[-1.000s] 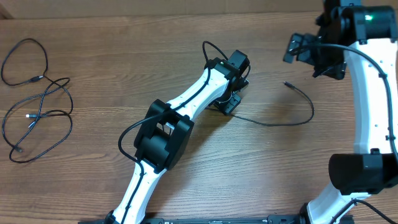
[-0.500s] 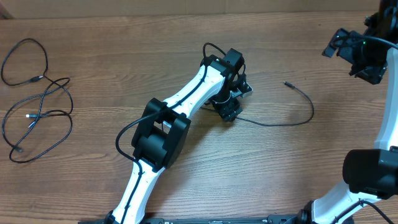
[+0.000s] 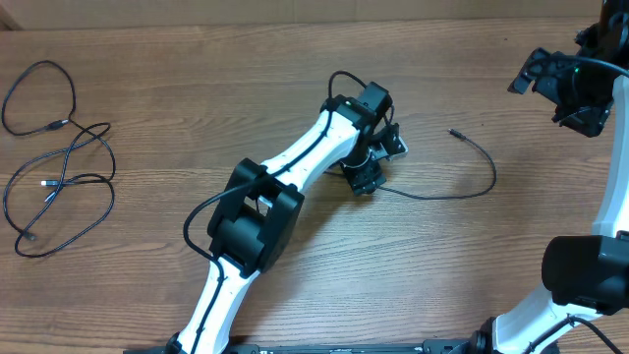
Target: Untangle cables
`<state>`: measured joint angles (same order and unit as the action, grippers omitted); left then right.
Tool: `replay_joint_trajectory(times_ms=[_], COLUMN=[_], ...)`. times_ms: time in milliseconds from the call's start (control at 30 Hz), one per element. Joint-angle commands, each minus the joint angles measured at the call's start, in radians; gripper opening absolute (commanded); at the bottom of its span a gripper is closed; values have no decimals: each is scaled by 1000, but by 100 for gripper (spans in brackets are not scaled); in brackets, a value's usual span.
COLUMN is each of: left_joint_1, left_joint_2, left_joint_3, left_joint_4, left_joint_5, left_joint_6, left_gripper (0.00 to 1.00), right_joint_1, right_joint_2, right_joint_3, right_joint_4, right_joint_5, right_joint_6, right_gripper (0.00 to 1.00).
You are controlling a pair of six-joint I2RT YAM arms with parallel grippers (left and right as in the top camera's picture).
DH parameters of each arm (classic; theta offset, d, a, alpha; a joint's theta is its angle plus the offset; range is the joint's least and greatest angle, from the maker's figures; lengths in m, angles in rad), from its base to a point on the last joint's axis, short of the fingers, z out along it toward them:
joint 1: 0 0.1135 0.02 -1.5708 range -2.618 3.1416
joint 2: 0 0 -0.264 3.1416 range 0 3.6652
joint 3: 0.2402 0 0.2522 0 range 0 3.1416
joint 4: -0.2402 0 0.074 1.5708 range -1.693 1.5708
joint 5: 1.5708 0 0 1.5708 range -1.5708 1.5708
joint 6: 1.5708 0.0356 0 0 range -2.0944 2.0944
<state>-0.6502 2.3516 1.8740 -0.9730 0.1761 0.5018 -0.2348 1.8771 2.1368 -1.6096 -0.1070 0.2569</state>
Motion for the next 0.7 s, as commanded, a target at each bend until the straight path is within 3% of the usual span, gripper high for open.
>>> replay_joint_trajectory(times_ms=[0,233,300,433,567,667], left_joint_1=[-25,-31,-31,-31,-31,-31], left_joint_2=[130,130,130,130,130,130], left_joint_3=[-104,-209,-229,-232,-232,-226], left_joint_4=[16,84,110,126,129,129], left_joint_5=[-154,-193,-204,-207,-207,-207], left_joint_6=[14,14,-3,-17,-17,-21], left_gripper=[75,69,54,37,8,4], right_joint_1=[-2,-2,-2,-2,-2,-2], right_joint_2=[-1,-1,-1,-1,-1,-1], right_joint_3=[-4,-4,-4,-4,-4,-4], right_joint_4=[-1,-3,-3,-4,-3,0], right_joint_5=[-7,-7,-7,-6,-6,-6], right_joint_6=[-23,-23,-23,-23,-23,-23], right_gripper=[100,100,100,100,100,100])
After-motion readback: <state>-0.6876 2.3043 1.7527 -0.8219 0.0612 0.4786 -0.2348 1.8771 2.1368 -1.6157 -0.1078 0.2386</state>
